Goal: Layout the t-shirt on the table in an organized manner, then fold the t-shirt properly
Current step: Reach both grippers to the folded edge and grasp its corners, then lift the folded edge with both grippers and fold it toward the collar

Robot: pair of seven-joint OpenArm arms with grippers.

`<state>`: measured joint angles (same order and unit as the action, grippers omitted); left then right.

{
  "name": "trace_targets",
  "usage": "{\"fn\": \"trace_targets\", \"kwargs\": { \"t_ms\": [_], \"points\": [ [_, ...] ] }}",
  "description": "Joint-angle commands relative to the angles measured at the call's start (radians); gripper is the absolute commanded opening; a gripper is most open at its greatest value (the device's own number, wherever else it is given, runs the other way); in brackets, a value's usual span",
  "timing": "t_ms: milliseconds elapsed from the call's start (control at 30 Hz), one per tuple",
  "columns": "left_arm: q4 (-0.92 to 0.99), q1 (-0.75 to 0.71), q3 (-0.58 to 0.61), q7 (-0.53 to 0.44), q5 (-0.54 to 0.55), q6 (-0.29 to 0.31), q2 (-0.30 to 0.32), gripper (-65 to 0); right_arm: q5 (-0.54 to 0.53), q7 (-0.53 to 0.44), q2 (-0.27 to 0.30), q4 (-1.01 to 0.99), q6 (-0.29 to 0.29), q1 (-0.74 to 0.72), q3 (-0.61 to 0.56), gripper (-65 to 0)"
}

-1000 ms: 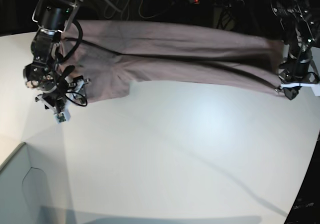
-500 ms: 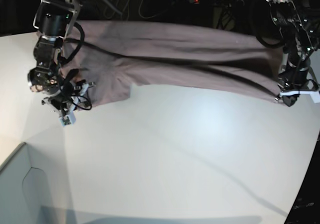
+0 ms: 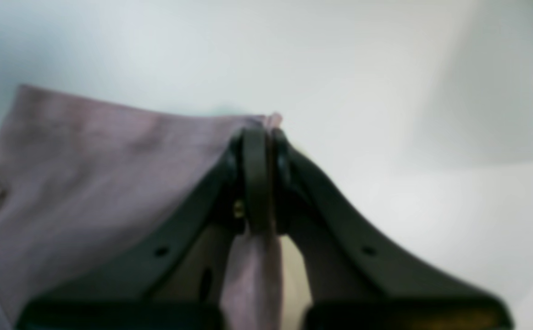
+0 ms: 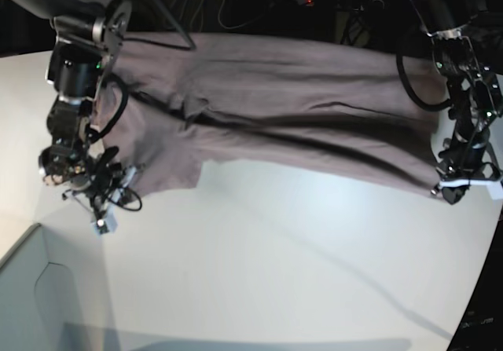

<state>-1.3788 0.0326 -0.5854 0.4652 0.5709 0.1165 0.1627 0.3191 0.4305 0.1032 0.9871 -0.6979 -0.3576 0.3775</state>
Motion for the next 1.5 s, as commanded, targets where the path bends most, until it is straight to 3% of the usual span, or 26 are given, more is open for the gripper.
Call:
{"fn": "trace_targets", "kwargs": {
  "t_ms": [0, 200, 400, 567, 700, 767, 1033, 1467],
  "points": [
    [-0.001, 0.039, -0.002, -0.021, 0.004, 0.002, 0.013, -65.0, -0.016, -0.049, 0.01, 0.02, 0.0, -0.068, -0.001, -65.0],
    [0.06, 0.145, 0.026, -0.024, 0.004, 0.002, 0.013, -65.0, -0.016, -0.094, 0.01, 0.019, 0.0, -0.188, -0.005, -65.0],
    [0.132, 0.201, 0.028, -0.027, 0.004, 0.002, 0.015, -65.0, -0.016, -0.095, 0.007, 0.023, 0.0, -0.212, -0.005, -65.0],
    [0.171, 0.208, 0.028, -0.033, 0.007, 0.004, 0.034, -65.0, -0.016, -0.097, 0.017, 0.042, 0.0, -0.157, 0.001, -65.0],
    [0.224, 0.208, 0.028, -0.116, 0.007, 0.004, 0.036, -65.0, -0.021, -0.097, 0.023, 0.143, 0.0, -0.064, 0.002, -65.0],
    [0.247, 0.208, 0.029, -0.155, 0.01, 0.005, 0.036, -65.0, -0.021, -0.097, -0.001, 0.217, 0.0, -0.007, 0.002, -65.0],
    [0.296, 0.198, 0.028, -0.207, 0.005, 0.263, 0.025, -65.0, -0.021, -0.097, -0.076, 0.487, 0.0, 0.228, 0.002, -65.0],
    [0.299, 0.128, -0.032, -0.208, 0.013, 0.466, 0.027, -65.0, -0.021, -0.092, -0.13, 0.835, 0.0, 0.52, 0.002, -65.0]
  ]
}}
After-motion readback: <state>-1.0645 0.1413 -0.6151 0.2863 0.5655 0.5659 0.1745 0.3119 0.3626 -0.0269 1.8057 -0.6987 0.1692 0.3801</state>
